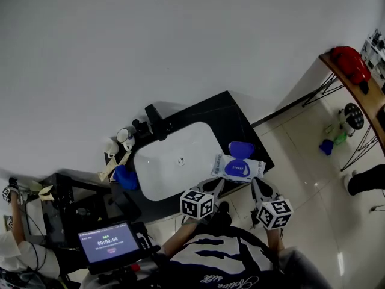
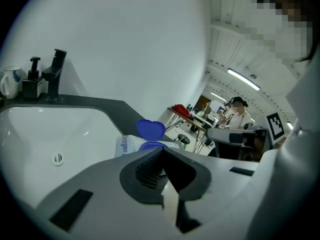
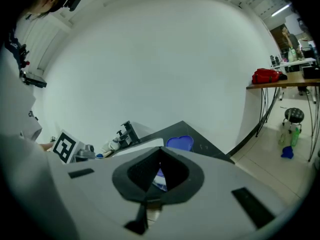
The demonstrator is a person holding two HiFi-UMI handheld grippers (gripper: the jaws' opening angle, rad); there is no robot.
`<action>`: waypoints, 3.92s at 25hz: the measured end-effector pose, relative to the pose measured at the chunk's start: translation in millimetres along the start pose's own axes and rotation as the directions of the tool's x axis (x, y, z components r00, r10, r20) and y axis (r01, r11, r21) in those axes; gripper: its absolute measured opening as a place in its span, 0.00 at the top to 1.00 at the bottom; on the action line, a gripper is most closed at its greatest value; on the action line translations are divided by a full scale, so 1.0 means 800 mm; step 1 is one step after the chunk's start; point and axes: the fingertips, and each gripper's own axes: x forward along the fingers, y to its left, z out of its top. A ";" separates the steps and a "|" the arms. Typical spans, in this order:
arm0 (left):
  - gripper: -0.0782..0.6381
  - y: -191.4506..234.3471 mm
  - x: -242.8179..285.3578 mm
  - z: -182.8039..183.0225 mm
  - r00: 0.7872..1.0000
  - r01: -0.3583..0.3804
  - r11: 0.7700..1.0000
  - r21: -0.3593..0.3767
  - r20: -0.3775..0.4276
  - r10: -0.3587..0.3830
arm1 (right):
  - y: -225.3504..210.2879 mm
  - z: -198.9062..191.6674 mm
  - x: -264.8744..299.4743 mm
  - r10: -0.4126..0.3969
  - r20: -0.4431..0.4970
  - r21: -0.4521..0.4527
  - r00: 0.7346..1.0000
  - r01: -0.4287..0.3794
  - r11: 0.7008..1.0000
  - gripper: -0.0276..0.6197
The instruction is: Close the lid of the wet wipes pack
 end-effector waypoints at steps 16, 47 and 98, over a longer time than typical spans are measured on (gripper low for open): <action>0.89 0.063 0.065 -0.039 0.958 -0.038 0.997 -0.063 -0.286 0.018 | -0.063 0.034 0.074 -0.057 -0.078 -0.018 0.995 0.056 0.998 0.96; 0.89 0.095 0.079 -0.037 0.943 -0.215 0.931 -0.295 -0.310 0.120 | -0.078 0.001 0.178 0.225 -0.438 -0.073 0.870 -0.283 0.956 0.96; 0.89 -0.039 0.013 -0.030 0.975 0.150 0.984 -0.092 -0.153 -0.163 | -0.025 -0.076 -0.027 -0.065 -0.183 0.062 0.981 0.078 0.995 0.96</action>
